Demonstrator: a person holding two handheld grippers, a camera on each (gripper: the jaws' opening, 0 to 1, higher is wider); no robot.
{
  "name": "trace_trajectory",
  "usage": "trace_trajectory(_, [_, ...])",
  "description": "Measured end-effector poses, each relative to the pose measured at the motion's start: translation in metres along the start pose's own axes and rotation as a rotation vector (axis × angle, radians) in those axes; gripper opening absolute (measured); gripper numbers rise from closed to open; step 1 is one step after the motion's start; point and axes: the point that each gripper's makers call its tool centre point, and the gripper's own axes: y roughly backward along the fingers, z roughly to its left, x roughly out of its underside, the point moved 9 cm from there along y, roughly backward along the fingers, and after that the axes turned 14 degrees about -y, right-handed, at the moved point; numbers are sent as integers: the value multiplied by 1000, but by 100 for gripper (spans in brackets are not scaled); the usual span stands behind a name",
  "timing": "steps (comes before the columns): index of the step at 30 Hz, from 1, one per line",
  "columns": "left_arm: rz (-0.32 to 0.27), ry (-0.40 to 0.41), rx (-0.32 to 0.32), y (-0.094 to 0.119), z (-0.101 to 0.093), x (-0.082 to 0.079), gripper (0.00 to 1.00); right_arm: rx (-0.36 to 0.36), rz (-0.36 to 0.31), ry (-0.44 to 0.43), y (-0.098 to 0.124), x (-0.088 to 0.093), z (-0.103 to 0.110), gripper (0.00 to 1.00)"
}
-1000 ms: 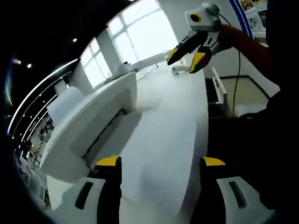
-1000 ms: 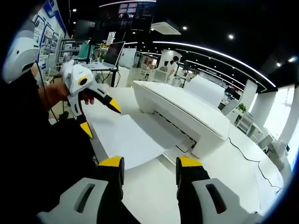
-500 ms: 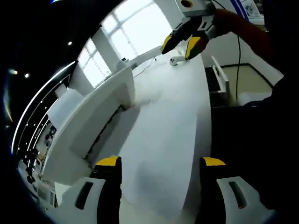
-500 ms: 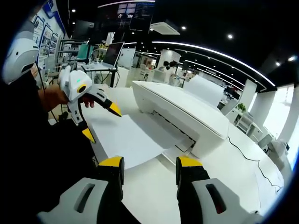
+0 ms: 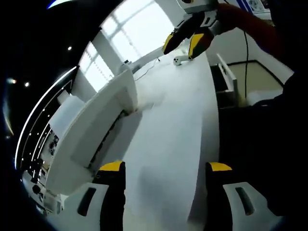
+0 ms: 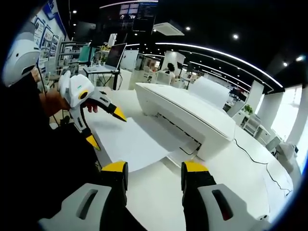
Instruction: Remove the paper from the printer output slot and place it on top of the printer
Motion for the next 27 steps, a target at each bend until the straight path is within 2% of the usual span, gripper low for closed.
trace_trajectory(10, [14,-31,-34,-4,1,-3,70,1,-3,-8,1,2,-1,40])
trace_trajectory(23, [30,-43,-46,-12,-2,-1,66,-2,-7,-6,3,0,-1,40])
trace_trajectory(27, [62,-75,-53,-12,-1,-2,63,0,-11,-8,4,-1,-2,40])
